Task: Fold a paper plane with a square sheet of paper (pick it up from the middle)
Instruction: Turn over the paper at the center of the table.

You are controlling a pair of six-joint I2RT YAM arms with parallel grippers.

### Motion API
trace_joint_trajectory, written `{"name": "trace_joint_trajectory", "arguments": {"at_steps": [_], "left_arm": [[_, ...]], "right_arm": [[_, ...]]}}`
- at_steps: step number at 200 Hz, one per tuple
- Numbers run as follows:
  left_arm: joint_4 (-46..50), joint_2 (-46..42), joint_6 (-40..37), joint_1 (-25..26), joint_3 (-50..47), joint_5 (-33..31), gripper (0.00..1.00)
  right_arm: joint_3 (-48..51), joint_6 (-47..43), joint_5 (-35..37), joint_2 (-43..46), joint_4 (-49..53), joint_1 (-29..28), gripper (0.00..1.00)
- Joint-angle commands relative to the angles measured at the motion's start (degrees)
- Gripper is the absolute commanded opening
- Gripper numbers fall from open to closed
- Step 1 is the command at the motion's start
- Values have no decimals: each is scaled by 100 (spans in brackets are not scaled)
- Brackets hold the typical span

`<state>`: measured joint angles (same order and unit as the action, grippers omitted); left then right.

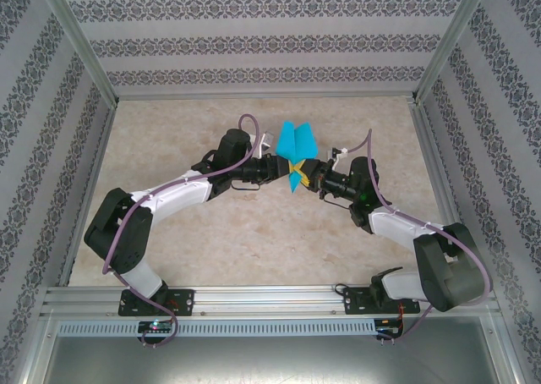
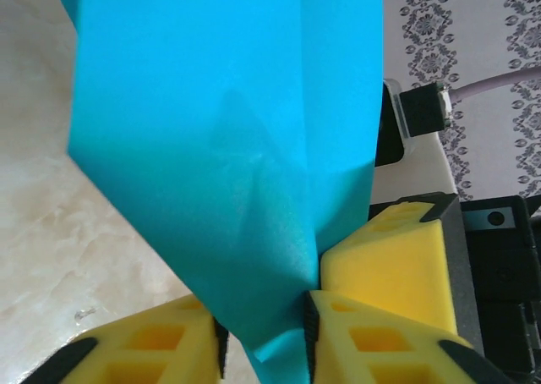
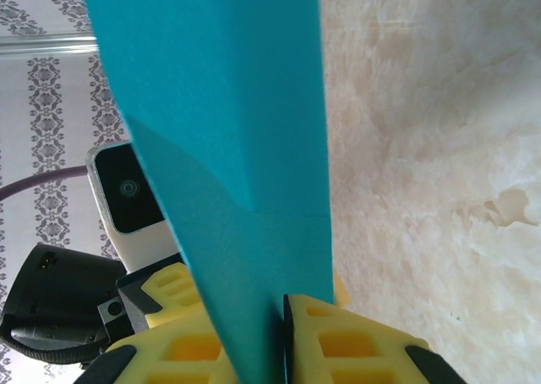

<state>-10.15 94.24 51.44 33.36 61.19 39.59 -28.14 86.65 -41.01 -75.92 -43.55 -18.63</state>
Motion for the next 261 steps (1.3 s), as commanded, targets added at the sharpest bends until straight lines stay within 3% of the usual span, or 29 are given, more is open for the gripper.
{"name": "trace_joint_trajectory", "arguments": {"at_steps": [1, 48, 120, 151, 175, 210, 261], "left_arm": [[228, -123, -271, -41, 255, -54, 37], [444, -375, -315, -41, 267, -256, 44], [201, -974, 508, 29, -256, -778, 56], [38, -1108, 855, 39, -585, -932, 57], [-1014, -984, 1413, 39, -824, -802, 57], [-1677, -728, 1771, 48, -843, -766, 57], [-2091, -382, 2138, 74, -768, -620, 49]], "right_arm": [[-139, -206, -117, 16, -18, -40, 15], [-156, -201, -117, -9, -58, -27, 11], [-236, -87, -107, -61, -253, -40, 7], [-304, 86, -141, -117, -492, -78, 7], [-298, 115, -129, -100, -501, -110, 7], [-313, 245, -143, -116, -680, -132, 7], [-289, 402, -131, -140, -894, -172, 7]]}}
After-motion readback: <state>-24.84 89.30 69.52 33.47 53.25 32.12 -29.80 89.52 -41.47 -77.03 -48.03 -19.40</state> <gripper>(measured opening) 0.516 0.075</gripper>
